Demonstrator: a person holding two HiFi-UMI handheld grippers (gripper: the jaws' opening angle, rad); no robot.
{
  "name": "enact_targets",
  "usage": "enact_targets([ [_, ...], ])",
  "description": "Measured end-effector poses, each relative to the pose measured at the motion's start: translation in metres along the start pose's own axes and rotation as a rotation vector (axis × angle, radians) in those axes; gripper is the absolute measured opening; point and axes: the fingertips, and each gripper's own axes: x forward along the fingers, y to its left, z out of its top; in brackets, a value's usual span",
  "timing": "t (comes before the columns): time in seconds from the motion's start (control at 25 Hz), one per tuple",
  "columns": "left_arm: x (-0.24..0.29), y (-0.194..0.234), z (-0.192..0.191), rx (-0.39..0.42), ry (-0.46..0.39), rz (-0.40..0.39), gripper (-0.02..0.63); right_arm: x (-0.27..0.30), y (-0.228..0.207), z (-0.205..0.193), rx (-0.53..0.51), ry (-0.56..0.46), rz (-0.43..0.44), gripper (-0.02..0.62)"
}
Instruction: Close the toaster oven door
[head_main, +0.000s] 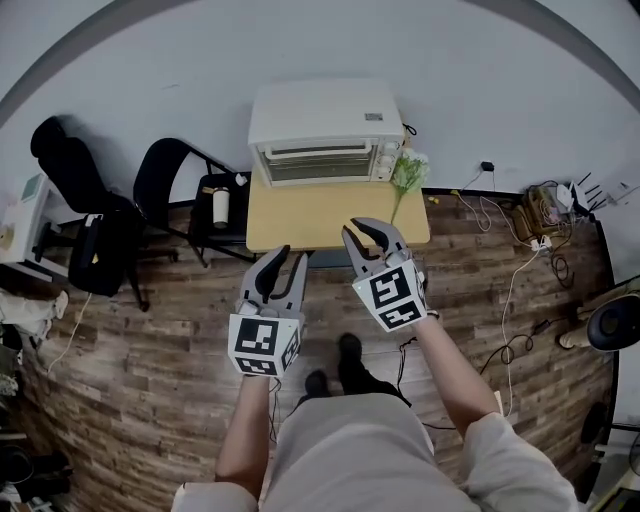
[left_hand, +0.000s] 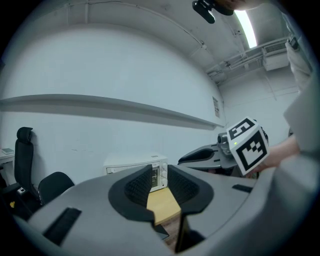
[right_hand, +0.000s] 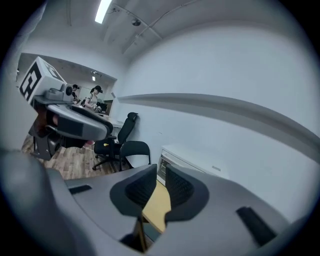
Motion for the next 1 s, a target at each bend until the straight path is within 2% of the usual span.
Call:
enact_targets([
  [0.52,-0.067,-0.026,-0.024,-0.004,0.014,-0.108,0.069,-0.082,0.078,0.006,0.13,-0.016,-0.036,0.021],
  [1.0,-0.115,-0.037,-0.024,0.004,-0.002,-0.099,0.031,-0.123,0.113,0.015,0.183,-0.057,-0.059,0.0],
])
